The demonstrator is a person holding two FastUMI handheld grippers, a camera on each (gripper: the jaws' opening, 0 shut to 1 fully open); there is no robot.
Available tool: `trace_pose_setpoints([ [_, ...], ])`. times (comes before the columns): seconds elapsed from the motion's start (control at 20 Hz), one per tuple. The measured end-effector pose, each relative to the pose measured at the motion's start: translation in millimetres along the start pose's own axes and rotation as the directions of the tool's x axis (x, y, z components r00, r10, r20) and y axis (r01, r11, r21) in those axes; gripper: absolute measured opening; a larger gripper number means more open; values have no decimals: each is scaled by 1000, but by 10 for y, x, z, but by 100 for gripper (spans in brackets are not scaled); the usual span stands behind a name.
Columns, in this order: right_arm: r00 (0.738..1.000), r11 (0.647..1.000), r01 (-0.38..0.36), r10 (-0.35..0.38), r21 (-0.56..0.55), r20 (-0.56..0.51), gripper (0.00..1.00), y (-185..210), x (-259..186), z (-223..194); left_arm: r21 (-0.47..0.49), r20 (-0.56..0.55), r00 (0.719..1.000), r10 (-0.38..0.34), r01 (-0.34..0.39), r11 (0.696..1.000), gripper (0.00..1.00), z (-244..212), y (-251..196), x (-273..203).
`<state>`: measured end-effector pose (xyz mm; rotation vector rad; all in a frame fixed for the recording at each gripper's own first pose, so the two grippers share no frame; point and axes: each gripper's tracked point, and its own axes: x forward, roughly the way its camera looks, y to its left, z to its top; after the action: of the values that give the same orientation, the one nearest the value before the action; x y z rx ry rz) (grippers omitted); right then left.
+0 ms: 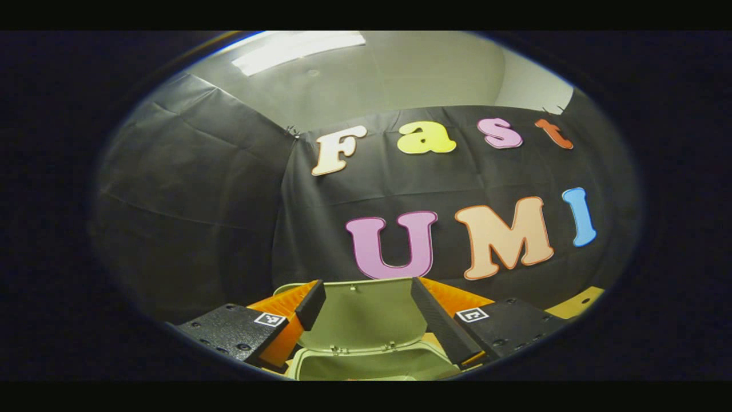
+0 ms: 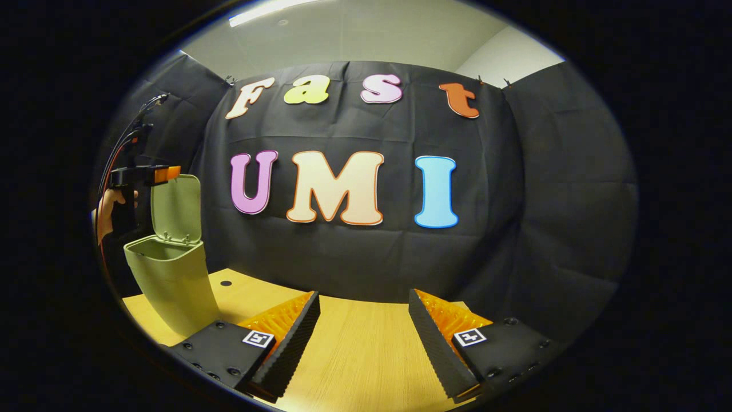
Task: Press the lid of the desktop garbage bin to open it, pick up the crumpled paper on the desktop and throw it into the bin, then pick up the pop can on the desktop and drop it into the bin, and finally close the garbage bin lid.
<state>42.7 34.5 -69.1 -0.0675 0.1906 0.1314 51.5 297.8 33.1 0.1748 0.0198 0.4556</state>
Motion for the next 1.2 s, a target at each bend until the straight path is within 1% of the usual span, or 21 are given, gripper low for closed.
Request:
trace_pose_setpoints([
  [0.15, 999, 999, 47, -47, 19, -9, 100, -57, -71, -60, -20, -12, 1000, 5, -6, 1000, 92, 37, 86, 235],
  [0.25, 997, 997, 73, -73, 24, -19, 100, -79, -94, -112, -1, -29, 1000, -4, 4, 1000, 92, 17, 85, 390],
  [0.3, 996, 996, 82, -81, 31, -26, 98, -80, -100, -134, 8, -48, 999, -10, 11, 1000, 92, -18, 90, 450],
  [0.4, 995, 995, 91, -89, 45, -35, 98, -70, -110, -165, 4, -125, 992, -29, 30, 1000, 93, -164, 36, 479],
  [0.45, 995, 995, 92, -90, 49, -36, 98, -57, -117, -184, 2, -107, 994, -32, 32, 999, 99, -104, 38, 487],
  [0.5, 995, 995, 90, -88, 49, -38, 98, -45, -117, -185, -2, -119, 992, -51, 51, 999, 99, -112, 3, 471],
  [0.55, 996, 995, 83, -81, 46, -39, 98, -29, -112, -200, -4, -138, 989, -53, 53, 999, 97, -122, -7, 428],
  [0.6, 997, 996, 73, -71, 42, -42, 98, -14, -108, -209, -9, -134, 989, -56, 56, 998, 94, -109, -13, 385],
  [0.65, 997, 998, 59, -57, 38, -43, 98, -2, -101, -210, -11, -143, 988, -56, 55, 998, 95, -112, -9, 325],
  [0.7, 998, 998, 44, -42, 34, -44, 98, 10, -96, -204, -19, -150, 987, -52, 49, 999, 94, -98, 3, 317],
  [0.75, 999, 999, 29, -28, 29, -42, 98, 8, -82, -194, -27, -154, 987, -50, 47, 999, 99, -79, -7, 265],
  [0.8, 999, 1000, 15, -14, 25, -39, 98, -3, -75, -177, -30, -161, 986, -48, 44, 999, 95, -104, -30, 141],
  [0.85, 999, 1000, 3, -2, 24, -40, 98, -22, -62, -181, -27, -167, 985, -45, 41, 999, 99, -115, -42, 39],
  [0.9, 999, 1000, -10, 11, 27, -43, 98, -39, -54, -176, -22, -173, 984, -38, 35, 999, 99, -123, -35, -37],
  [0.95, 999, 999, -22, 23, 31, -45, 98, -56, -56, -187, -19, -181, 983, -32, 29, 999, 95, -132, -50, -110],
  [1.0, 998, 999, -32, 34, 35, -46, 98, -81, -54, -181, -21, -189, 982, -27, 24, 999, 95, -150, -70, -178],
  [1.05, 998, 998, -42, 44, 37, -48, 98, -99, -57, -198, -23, -197, 980, -23, 19, 1000, 95, -173, -97, -266],
  [1.1, 997, 998, -53, 55, 37, -51, 98, -110, -56, -205, -24, -208, 978, -18, 13, 1000, 99, -212, -111, -340],
  [1.2, 994, 996, -80, 83, 37, -67, 98, -125, -46, -253, -22, -233, 972, -8, 3, 1000, 99, -308, -153, -497],
])
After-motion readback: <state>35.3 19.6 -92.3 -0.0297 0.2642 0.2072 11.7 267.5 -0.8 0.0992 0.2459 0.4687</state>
